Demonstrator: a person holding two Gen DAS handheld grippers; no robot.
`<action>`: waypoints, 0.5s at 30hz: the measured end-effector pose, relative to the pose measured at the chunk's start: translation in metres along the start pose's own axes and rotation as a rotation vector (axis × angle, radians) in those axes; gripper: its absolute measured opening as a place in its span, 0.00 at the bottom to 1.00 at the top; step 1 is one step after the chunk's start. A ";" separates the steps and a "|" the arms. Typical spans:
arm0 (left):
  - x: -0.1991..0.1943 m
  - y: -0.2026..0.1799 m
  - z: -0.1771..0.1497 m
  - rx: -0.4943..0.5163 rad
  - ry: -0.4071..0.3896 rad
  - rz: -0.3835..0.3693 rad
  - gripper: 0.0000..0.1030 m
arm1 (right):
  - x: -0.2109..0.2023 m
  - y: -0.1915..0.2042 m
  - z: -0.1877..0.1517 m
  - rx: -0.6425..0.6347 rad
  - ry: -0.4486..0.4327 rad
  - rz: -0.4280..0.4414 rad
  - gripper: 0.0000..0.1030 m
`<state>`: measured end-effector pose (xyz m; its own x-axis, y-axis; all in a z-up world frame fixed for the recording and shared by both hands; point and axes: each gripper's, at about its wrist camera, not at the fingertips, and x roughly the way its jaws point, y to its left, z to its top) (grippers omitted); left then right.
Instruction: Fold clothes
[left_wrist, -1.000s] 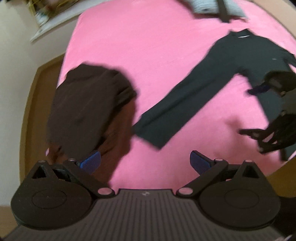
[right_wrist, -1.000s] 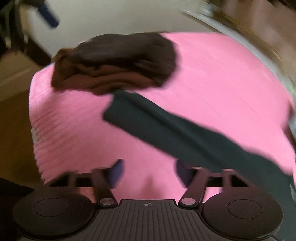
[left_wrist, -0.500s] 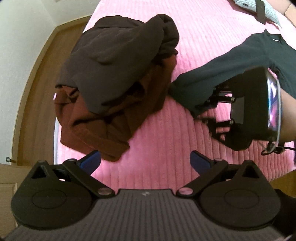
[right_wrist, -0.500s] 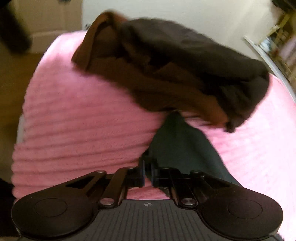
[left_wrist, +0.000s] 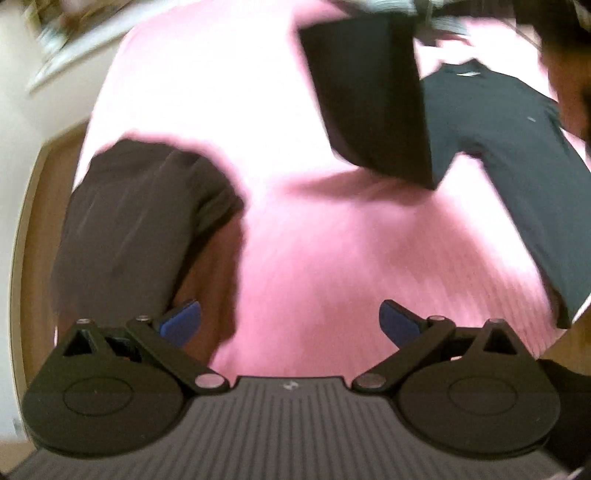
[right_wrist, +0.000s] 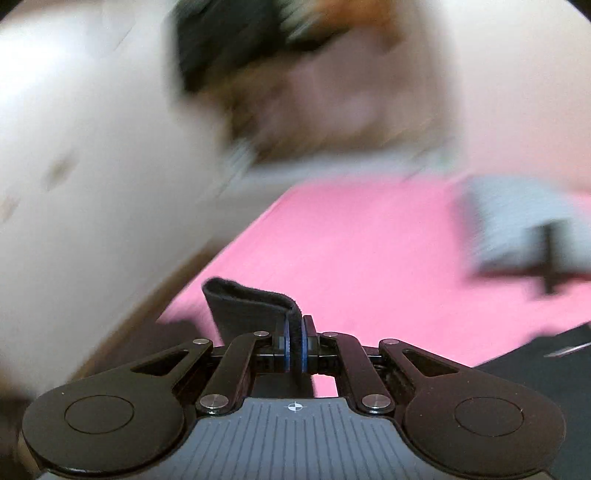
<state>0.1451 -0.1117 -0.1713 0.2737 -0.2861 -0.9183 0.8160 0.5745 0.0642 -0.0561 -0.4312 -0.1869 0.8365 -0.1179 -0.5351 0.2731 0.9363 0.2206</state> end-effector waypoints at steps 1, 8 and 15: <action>0.001 -0.011 0.010 0.035 -0.014 -0.004 0.98 | -0.012 -0.034 0.008 0.065 -0.048 -0.057 0.03; 0.026 -0.112 0.072 0.160 -0.053 -0.020 0.98 | -0.056 -0.268 -0.008 0.499 -0.163 -0.386 0.03; 0.057 -0.239 0.106 0.216 0.040 -0.038 0.98 | -0.031 -0.381 -0.078 0.658 0.036 -0.325 0.03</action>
<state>0.0202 -0.3465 -0.1976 0.2241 -0.2715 -0.9360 0.9167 0.3847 0.1079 -0.2231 -0.7590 -0.3176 0.6517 -0.3346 -0.6807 0.7430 0.4623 0.4840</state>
